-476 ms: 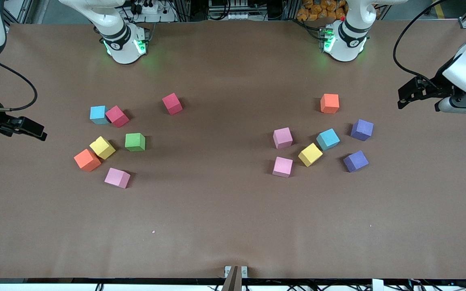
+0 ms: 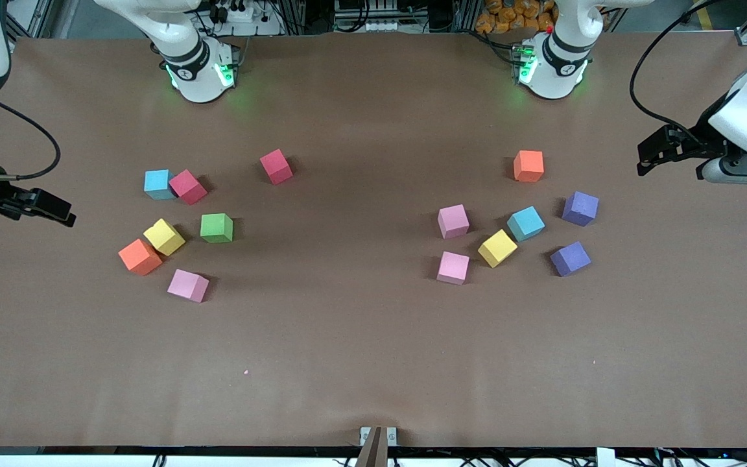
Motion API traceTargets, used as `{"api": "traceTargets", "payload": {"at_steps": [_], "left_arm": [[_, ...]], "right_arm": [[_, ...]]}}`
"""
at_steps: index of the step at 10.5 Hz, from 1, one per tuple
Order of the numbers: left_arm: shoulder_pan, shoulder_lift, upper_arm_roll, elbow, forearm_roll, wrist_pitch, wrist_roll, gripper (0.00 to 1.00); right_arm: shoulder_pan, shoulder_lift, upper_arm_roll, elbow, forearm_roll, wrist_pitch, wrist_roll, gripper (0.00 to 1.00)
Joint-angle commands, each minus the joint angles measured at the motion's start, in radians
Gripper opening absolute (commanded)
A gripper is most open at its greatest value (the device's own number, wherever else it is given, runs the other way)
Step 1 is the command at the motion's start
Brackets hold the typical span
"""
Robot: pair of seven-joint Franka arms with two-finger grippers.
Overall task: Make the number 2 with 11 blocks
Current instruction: 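Reach the left gripper to the cyan cube while the right gripper reaches pink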
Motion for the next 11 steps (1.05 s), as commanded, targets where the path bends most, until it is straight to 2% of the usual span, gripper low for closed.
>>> {"api": "traceTargets", "payload": {"at_steps": [1,3,5,7,8,11], "left_arm": [[0.004,0.045,0.002,0.005,-0.020,-0.037,-0.035,1.00],[0.004,0.090,-0.001,-0.053,-0.042,-0.032,-0.038,1.00],[0.001,0.088,-0.004,-0.153,-0.052,0.006,-0.040,1.00],[-0.019,0.097,-0.007,-0.284,-0.052,0.152,-0.052,1.00],[-0.039,0.134,-0.021,-0.347,-0.052,0.251,-0.127,1.00],[-0.044,0.240,-0.041,-0.356,-0.050,0.340,-0.300,1.00]], "right_arm": [[-0.017,0.014,0.008,0.028,0.013,-0.009,-0.016,1.00],[-0.017,0.014,0.008,0.028,0.019,-0.007,-0.016,1.00],[-0.021,0.023,0.008,0.026,0.020,-0.007,-0.042,1.00],[-0.023,0.028,0.008,0.028,0.020,-0.005,-0.059,1.00],[-0.021,0.029,0.008,0.028,0.020,-0.005,-0.059,1.00],[-0.021,0.040,0.008,0.028,0.019,-0.007,-0.059,1.00]]}}
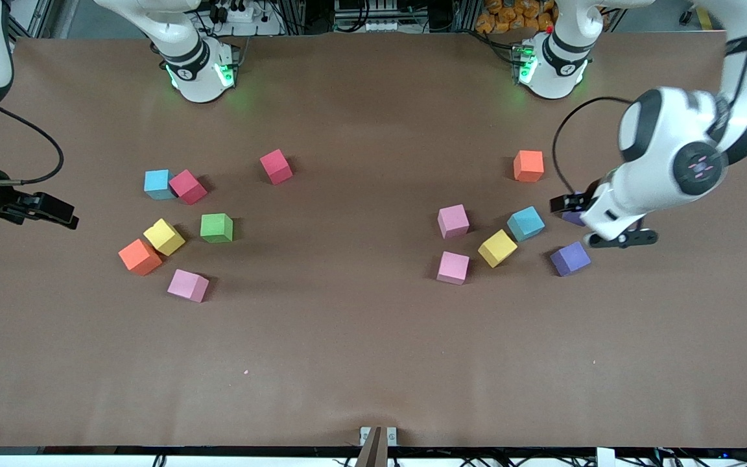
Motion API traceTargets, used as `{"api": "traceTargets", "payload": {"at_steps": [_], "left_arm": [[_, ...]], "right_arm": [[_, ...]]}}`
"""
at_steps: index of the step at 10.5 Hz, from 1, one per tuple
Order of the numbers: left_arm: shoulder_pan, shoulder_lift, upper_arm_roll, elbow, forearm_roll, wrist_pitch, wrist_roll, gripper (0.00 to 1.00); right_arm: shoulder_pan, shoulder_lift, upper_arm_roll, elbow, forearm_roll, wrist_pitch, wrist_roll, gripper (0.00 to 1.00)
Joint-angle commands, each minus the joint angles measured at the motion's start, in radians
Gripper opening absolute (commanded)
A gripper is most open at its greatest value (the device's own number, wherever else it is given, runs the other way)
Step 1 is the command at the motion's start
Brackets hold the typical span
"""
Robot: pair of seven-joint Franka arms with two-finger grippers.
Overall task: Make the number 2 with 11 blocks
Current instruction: 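Reach the left gripper to the cyan cube while the right gripper reaches pink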
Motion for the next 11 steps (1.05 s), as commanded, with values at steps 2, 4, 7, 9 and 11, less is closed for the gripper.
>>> {"api": "traceTargets", "payload": {"at_steps": [2,4,7,9,11], "left_arm": [[-0.002,0.045,-0.004,-0.015,-0.023,0.057,-0.214,1.00],[-0.015,0.043,-0.021,-0.089,-0.023,0.169,-0.340,1.00],[-0.018,0.043,-0.050,-0.215,-0.020,0.365,-0.454,1.00],[-0.019,0.043,-0.050,-0.271,-0.020,0.435,-0.477,1.00],[-0.019,0.045,-0.050,-0.321,-0.018,0.507,-0.491,1.00]], "right_arm": [[-0.015,0.028,0.009,0.025,0.019,-0.007,-0.018,1.00],[-0.010,0.031,0.009,0.025,0.017,0.004,-0.018,1.00],[-0.010,0.037,0.009,0.022,0.016,0.015,-0.018,1.00],[-0.015,0.051,0.009,0.023,0.016,0.018,-0.018,1.00],[-0.004,0.062,0.010,0.020,0.005,0.018,-0.019,1.00]]}}
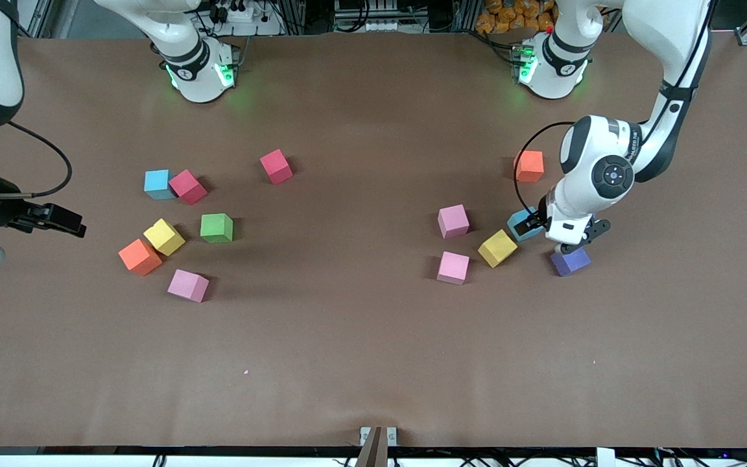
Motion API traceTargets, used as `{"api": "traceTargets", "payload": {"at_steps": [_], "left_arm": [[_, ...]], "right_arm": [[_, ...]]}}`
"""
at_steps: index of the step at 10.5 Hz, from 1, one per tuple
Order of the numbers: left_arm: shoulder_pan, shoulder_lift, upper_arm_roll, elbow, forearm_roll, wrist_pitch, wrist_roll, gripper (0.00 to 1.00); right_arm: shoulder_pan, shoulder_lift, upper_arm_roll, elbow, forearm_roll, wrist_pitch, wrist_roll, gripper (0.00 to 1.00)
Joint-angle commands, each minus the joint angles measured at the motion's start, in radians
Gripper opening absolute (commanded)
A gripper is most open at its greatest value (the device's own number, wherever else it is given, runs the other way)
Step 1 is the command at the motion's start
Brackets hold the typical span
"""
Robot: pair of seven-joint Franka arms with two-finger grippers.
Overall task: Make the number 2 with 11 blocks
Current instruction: 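Grasp the cyan cube with the left gripper while the right gripper grasps pink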
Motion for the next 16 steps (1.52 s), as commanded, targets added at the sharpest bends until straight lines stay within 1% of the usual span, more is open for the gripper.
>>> {"api": "traceTargets", "payload": {"at_steps": [1,2,4,5,7,8,9,10,11,12,13,14,15,16], "left_arm": [[-0.002,-0.009,-0.001,-0.058,-0.018,0.073,-0.024,1.00],[-0.004,0.000,-0.003,-0.059,-0.020,0.089,-0.026,1.00],[-0.017,0.026,-0.001,-0.058,-0.018,0.120,-0.050,1.00],[-0.019,0.038,-0.001,-0.058,-0.018,0.133,-0.055,1.00],[-0.020,0.052,-0.001,-0.056,-0.015,0.135,-0.055,1.00],[-0.020,0.060,-0.001,-0.055,-0.012,0.135,-0.055,1.00],[-0.020,0.067,-0.001,-0.055,-0.007,0.146,-0.053,1.00],[-0.020,0.072,-0.001,-0.050,-0.004,0.146,-0.050,0.48],[-0.022,0.072,-0.001,-0.045,-0.004,0.146,-0.050,0.21],[-0.020,0.064,-0.001,-0.035,-0.003,0.144,-0.046,0.20],[-0.022,0.046,-0.004,-0.026,-0.003,0.135,-0.052,0.20],[-0.020,0.012,-0.024,-0.018,-0.004,0.105,-0.055,0.20],[-0.019,-0.012,-0.044,0.016,-0.004,0.036,-0.056,0.21],[-0.020,-0.020,-0.067,0.078,-0.004,-0.057,-0.067,0.21]], "right_arm": [[0.003,0.040,0.010,0.020,0.007,-0.003,-0.016,1.00],[0.006,0.065,0.010,0.022,0.013,0.012,-0.016,1.00],[0.025,0.102,0.011,-0.009,0.016,0.099,-0.016,1.00],[0.036,0.123,0.011,-0.045,0.016,0.156,-0.014,1.00],[0.074,0.143,0.013,-0.146,0.018,0.315,-0.014,1.00],[0.074,0.158,0.013,-0.190,0.018,0.375,-0.014,1.00],[0.074,0.194,0.013,-0.217,0.018,0.429,-0.013,1.00],[0.076,0.230,0.013,-0.221,0.018,0.450,0.003,1.00],[0.071,0.250,0.013,-0.221,0.019,0.452,0.013,1.00],[0.056,0.276,0.013,-0.224,0.042,0.463,0.038,1.00],[0.051,0.280,0.011,-0.272,0.071,0.508,0.046,1.00],[0.053,0.268,0.011,-0.367,0.073,0.639,0.049,1.00],[0.051,0.266,0.011,-0.413,0.074,0.708,0.053,1.00],[0.051,0.268,0.011,-0.423,0.076,0.714,0.096,1.00]]}}
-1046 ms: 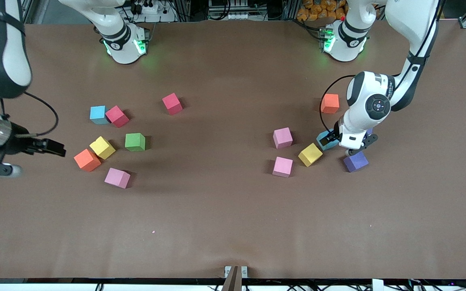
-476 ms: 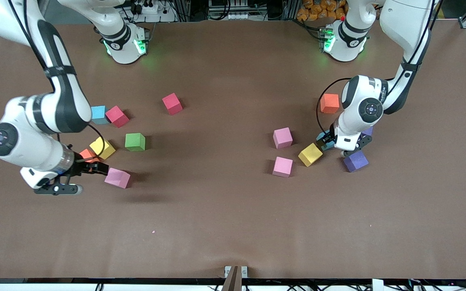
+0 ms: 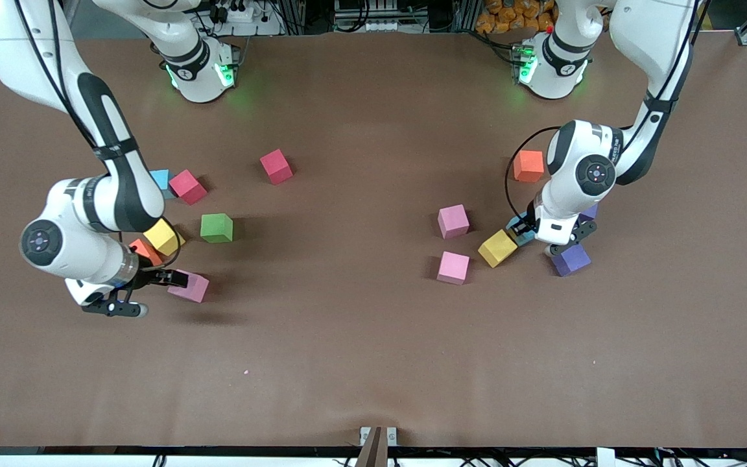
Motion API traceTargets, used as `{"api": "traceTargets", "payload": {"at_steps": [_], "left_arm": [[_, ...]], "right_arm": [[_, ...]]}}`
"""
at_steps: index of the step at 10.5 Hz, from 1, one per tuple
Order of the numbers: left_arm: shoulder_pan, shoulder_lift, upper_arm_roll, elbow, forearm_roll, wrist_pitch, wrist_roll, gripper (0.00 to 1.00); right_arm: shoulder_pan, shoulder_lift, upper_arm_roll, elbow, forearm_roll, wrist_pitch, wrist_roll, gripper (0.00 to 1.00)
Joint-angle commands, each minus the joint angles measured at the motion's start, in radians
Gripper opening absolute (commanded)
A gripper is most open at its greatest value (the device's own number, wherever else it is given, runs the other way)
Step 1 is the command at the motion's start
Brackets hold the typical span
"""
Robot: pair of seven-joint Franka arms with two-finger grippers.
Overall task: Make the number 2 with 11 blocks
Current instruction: 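Grasp the cyan cube with the left gripper while the right gripper grasps pink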
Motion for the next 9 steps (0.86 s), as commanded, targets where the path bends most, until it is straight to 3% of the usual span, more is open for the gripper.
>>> {"api": "traceTargets", "payload": {"at_steps": [1,5,9], "left_arm": [[-0.003,-0.043,-0.063,0.120,-0.004,-0.192,-0.033,0.21],[-0.022,-0.006,-0.206,0.252,-0.010,-0.228,-0.119,0.21],[-0.204,0.170,-0.226,0.444,-0.003,-0.228,-0.231,0.21]], "right_arm": [[0.002,-0.021,0.010,-0.052,0.013,0.030,0.126,1.00],[0.022,-0.006,0.010,-0.052,0.014,0.047,0.183,1.00],[0.006,0.042,0.010,-0.051,0.026,0.102,0.183,0.99]]}}
